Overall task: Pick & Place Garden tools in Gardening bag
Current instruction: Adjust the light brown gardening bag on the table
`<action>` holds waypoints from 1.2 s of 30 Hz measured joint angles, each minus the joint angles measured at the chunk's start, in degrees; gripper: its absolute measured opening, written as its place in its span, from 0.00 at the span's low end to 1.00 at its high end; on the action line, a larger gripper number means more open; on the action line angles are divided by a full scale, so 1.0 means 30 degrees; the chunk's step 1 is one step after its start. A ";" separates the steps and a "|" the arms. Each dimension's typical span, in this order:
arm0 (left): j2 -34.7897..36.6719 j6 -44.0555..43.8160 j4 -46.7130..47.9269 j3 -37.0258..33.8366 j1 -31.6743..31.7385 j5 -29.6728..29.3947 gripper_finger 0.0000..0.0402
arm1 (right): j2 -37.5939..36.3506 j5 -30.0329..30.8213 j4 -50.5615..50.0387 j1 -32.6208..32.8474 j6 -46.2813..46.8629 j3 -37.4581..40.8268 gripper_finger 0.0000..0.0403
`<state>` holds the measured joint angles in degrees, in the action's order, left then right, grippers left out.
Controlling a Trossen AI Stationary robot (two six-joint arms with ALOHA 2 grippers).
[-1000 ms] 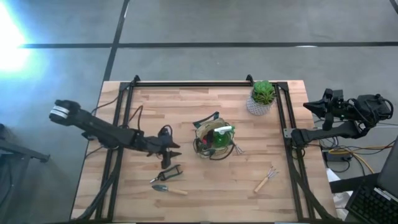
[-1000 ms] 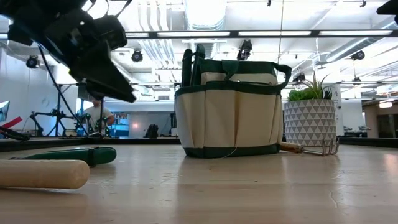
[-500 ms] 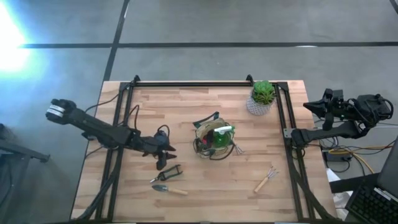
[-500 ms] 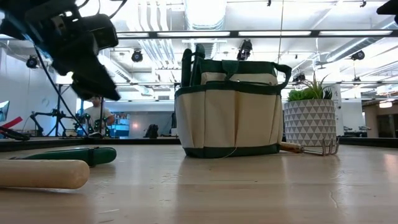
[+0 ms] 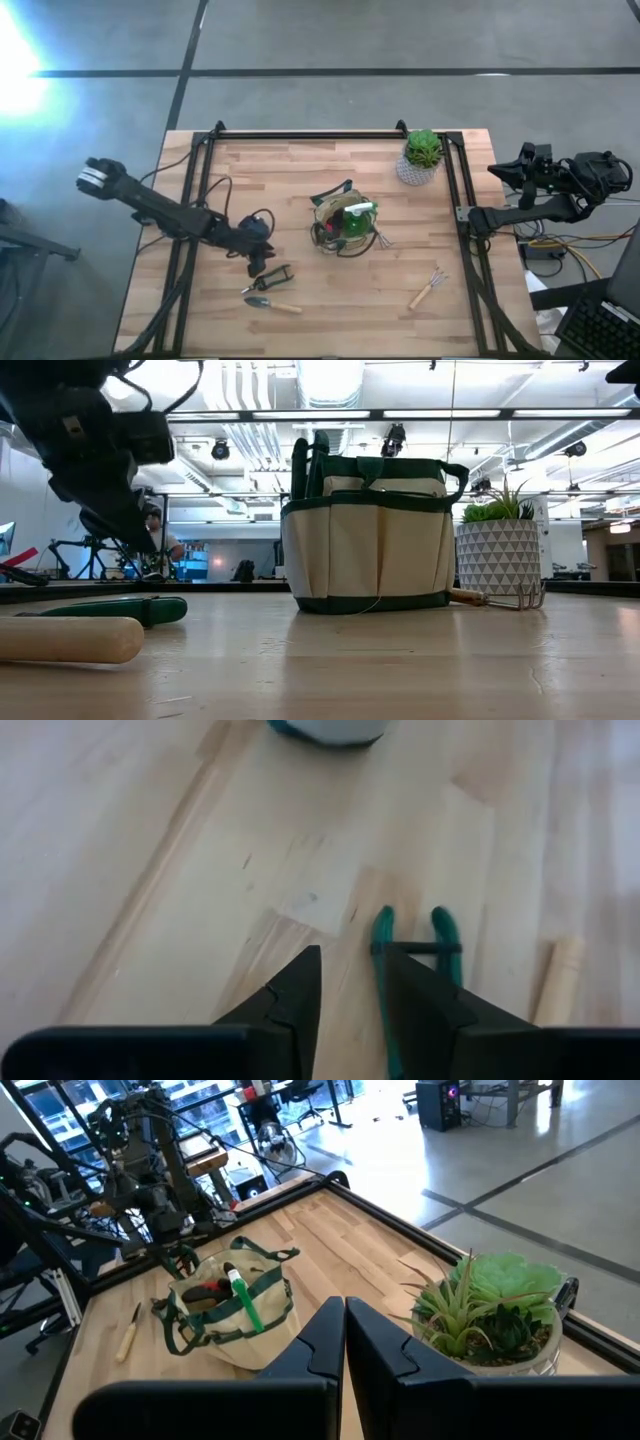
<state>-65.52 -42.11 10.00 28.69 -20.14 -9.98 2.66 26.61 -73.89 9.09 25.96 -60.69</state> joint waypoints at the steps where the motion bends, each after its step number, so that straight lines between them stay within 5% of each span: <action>1: -0.0226 -0.0210 0.0003 0.0000 0.0000 0.0023 0.26 | 0.0000 0.0000 0.0000 0.0003 0.0000 0.0000 0.02; 13: -0.2143 -0.2071 -0.0273 0.0049 0.0000 0.1995 0.26 | 0.0000 0.0000 -0.0004 -0.0001 0.0000 -0.0002 0.02; 36: -0.2993 0.0446 -0.1884 0.1063 0.0051 0.2466 0.26 | 0.0000 0.0000 0.0000 0.0003 0.0000 -0.0007 0.02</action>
<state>-74.50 -40.77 4.35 31.88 -19.99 -2.58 2.66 26.61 -73.89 9.10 25.96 -60.71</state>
